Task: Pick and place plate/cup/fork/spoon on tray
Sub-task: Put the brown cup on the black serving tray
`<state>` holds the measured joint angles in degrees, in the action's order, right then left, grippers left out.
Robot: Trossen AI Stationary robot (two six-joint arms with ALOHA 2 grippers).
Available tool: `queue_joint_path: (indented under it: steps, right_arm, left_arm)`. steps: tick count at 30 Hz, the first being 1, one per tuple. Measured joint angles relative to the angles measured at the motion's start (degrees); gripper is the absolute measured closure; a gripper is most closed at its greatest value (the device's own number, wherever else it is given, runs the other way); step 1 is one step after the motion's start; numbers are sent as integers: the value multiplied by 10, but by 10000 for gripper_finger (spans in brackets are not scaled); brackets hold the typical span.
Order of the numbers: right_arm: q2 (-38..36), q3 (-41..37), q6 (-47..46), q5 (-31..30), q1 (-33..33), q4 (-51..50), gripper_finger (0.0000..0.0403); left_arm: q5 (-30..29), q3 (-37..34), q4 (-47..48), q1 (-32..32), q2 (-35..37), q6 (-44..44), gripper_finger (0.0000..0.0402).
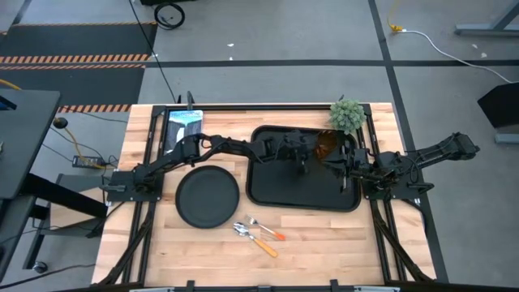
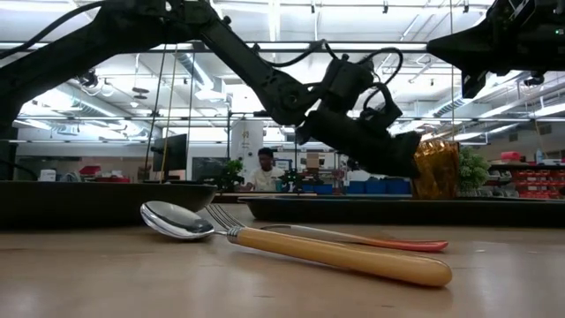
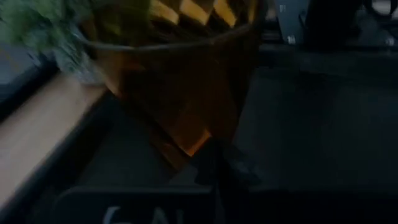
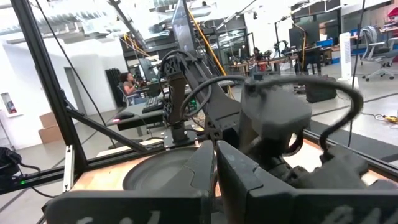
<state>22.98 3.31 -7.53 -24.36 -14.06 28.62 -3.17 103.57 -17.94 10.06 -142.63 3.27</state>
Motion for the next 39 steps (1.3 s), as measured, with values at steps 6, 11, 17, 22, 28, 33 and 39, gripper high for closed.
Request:
queue_joint_path:
  steps: [6, 11, 17, 22, 28, 33, 39]
  right_arm:
    - [0, 0, 0, 0, 0, 0, 376]
    - [0, 0, 0, 0, 0, 0, 376]
    - [0, 0, 0, 0, 0, 0, 376]
    - [0, 0, 0, 0, 0, 0, 376]
    - [0, 0, 0, 0, 0, 0, 376]
    - [0, 0, 0, 0, 0, 0, 376]
    - [0, 0, 0, 0, 0, 0, 376]
  left_arm:
    - [0, 0, -48, 1, 0, 0, 390]
    - [-1, 0, -85, -3, 0, 5, 390]
    - [0, 0, -57, 2, 0, 6, 390]
    - [-1, -1, -40, 5, -17, -21, 390]
    - [1, 8, -52, 2, -48, -41, 390]
    - [0, 79, -33, 1, -89, -54, 390]
    - [-1, 192, 58, -4, -141, -23, 390]
